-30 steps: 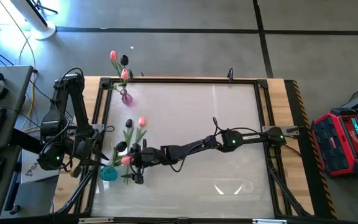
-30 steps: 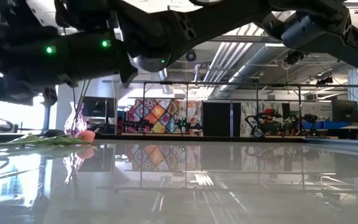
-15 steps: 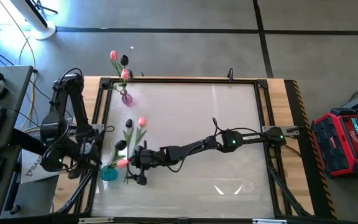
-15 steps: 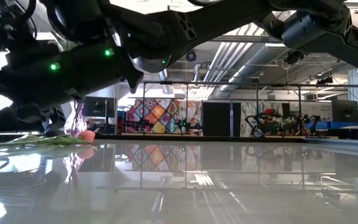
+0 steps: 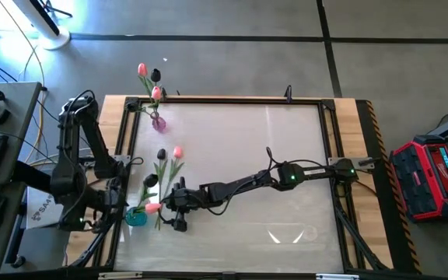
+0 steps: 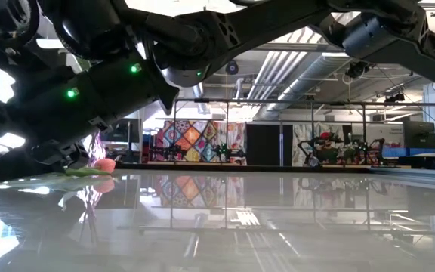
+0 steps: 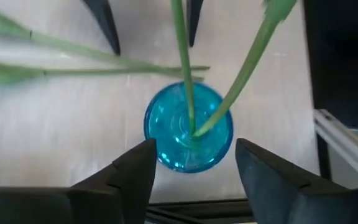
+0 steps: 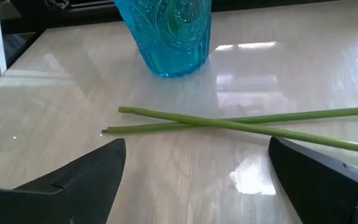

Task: Sort flowers into vase by color
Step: Put the pink flower into the blue glass vase

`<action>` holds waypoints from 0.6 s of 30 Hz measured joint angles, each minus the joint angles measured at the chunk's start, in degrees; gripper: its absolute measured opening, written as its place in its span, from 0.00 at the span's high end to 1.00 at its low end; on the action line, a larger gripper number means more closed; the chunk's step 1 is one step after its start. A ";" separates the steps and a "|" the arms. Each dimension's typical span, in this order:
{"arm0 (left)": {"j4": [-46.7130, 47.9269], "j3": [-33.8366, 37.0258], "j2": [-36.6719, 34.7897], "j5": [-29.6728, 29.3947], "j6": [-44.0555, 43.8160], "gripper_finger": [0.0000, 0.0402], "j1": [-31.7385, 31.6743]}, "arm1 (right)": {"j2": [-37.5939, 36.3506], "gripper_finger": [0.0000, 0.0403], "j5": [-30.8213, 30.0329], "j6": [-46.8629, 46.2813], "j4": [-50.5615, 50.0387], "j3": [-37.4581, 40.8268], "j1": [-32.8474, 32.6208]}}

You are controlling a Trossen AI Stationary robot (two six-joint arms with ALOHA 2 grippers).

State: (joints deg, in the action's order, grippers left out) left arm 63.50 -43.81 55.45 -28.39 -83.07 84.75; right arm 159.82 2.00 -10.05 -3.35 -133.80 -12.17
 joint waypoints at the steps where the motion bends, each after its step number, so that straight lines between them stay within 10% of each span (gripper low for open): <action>1: -0.08 0.00 1.02 0.35 -0.88 0.47 0.00 | -0.03 0.04 0.00 -0.07 -0.19 0.00 -0.08; 18: -2.70 0.00 13.48 -1.50 -0.88 0.43 -0.02 | -0.06 0.04 -0.20 -0.45 -0.38 0.00 -0.34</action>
State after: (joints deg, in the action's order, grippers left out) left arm 60.79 -43.81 68.93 -29.89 -83.95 84.73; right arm 159.76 1.80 -10.51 -3.73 -133.80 -12.51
